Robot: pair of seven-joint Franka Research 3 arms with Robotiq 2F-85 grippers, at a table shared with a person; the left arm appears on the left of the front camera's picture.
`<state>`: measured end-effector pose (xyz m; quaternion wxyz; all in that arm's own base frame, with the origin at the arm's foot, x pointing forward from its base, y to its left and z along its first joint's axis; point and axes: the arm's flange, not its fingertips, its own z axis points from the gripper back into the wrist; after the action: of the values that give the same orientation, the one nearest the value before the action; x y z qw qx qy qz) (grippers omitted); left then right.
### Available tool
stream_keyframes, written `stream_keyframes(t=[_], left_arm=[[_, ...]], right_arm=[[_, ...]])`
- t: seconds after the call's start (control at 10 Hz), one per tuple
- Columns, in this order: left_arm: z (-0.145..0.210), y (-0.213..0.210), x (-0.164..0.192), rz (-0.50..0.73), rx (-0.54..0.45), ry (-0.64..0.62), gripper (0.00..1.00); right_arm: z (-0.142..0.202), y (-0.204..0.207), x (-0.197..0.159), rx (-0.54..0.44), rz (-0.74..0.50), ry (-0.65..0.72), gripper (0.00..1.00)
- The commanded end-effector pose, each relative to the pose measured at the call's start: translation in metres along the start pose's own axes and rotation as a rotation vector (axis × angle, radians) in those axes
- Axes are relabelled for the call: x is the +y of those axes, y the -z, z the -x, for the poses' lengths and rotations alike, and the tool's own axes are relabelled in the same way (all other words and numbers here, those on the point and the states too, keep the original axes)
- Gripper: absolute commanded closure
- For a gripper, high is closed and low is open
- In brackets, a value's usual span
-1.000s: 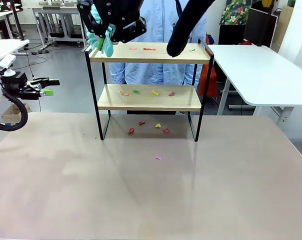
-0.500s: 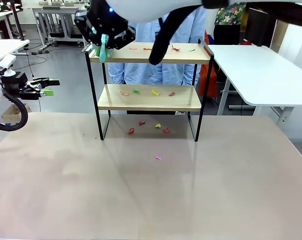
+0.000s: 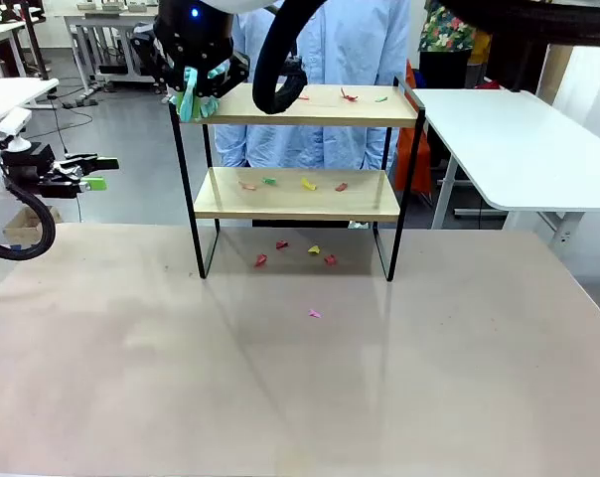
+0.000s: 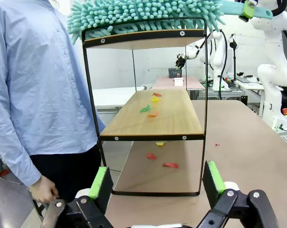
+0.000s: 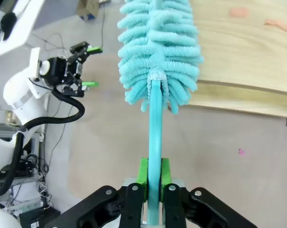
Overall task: Clean the shelf.
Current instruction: Clean the specific section of the Shelf indicated by the human with the Duster.
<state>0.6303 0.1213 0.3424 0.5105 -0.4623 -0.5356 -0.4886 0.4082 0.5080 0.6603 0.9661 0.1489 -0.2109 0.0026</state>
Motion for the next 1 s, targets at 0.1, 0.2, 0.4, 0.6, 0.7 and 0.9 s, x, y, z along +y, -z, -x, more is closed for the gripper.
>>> stream_keyframes(t=[0.1, 0.2, 0.4, 0.6, 0.7, 0.9], left_arm=[[-0.004, 0.000, 0.000, -0.003, 0.004, 0.005, 0.00], [-0.004, 0.000, 0.000, -0.003, 0.004, 0.005, 0.00], [-0.004, 0.000, 0.000, -0.003, 0.004, 0.005, 0.00], [-0.004, 0.000, 0.000, -0.003, 0.004, 0.005, 0.00], [-0.004, 0.000, 0.000, -0.003, 0.004, 0.005, 0.00], [-0.004, 0.000, 0.000, -0.003, 0.004, 0.005, 0.00]], right_arm=[[-0.002, -0.002, 0.005, 0.075, -0.040, 0.005, 0.87], [-0.003, 0.004, -0.003, 0.007, 0.012, 0.015, 0.87], [-0.003, 0.004, -0.003, 0.007, 0.012, 0.015, 0.87], [-0.003, 0.005, -0.002, 0.019, 0.005, 0.016, 0.87], [-0.010, 0.000, -0.023, 0.041, 0.009, 0.036, 0.87], [-0.015, -0.003, -0.053, 0.045, 0.039, 0.058, 0.87]])
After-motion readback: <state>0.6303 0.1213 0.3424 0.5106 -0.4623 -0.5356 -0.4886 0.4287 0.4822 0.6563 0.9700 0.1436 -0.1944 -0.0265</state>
